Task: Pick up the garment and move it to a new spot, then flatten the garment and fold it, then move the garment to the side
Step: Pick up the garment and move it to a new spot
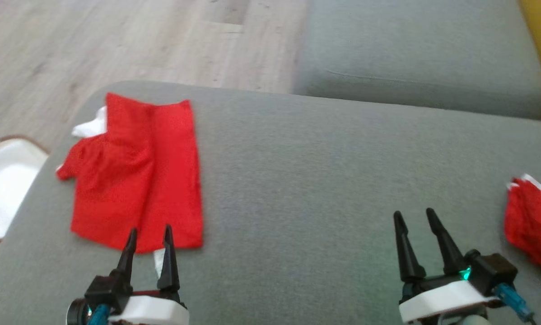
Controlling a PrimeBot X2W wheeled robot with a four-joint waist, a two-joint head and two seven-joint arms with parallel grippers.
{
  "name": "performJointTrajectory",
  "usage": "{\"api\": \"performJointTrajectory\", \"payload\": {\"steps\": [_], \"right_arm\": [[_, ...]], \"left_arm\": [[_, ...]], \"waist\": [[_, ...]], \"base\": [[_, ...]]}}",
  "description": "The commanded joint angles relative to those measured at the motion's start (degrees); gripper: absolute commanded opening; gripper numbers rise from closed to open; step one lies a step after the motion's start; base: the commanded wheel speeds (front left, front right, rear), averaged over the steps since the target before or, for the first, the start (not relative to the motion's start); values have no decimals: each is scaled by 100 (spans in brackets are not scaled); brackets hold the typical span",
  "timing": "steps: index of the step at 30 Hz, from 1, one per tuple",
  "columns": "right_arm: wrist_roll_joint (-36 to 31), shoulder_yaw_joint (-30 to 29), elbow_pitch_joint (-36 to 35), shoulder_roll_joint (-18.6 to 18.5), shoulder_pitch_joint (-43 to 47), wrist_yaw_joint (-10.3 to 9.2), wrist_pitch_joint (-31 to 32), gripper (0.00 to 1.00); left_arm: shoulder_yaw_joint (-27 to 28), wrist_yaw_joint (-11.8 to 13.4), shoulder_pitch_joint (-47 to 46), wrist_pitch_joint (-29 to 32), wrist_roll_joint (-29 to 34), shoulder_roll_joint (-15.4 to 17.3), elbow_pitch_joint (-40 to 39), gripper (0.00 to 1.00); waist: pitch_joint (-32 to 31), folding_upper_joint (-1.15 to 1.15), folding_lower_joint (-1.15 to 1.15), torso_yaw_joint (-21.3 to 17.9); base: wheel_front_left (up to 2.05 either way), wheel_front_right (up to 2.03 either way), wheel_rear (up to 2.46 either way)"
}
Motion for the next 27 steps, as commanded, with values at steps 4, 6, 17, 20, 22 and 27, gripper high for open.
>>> {"api": "performJointTrajectory", "payload": {"steps": [4,6,17,20,22,27], "right_arm": [[77,293,-206,-29,-86,-4,-69,100],[98,358,-214,-29,-75,-4,-69,100],[210,481,-240,-29,-59,-4,-69,100],[219,501,-241,-29,-65,-4,-69,100],[225,514,-240,-29,-70,-4,-69,100],[226,539,-266,-29,-90,-4,-69,100]], "left_arm": [[287,-8,-172,-55,108,1,-171,100],[330,-17,-155,-55,131,1,-176,100],[443,-66,-114,-55,198,1,-204,100],[463,-67,-108,-55,205,1,-212,100],[480,-70,-110,-55,199,1,-217,100],[515,-75,-115,-55,189,1,-245,100]], "waist": [[-64,0,0,435],[-72,0,0,540],[-85,0,0,804],[-83,0,0,798],[-79,0,0,786],[-44,0,0,716]], "base": [[0,0,0],[0,0,0],[0,0,0],[0,0,0],[0,0,0],[0,0,0]]}}
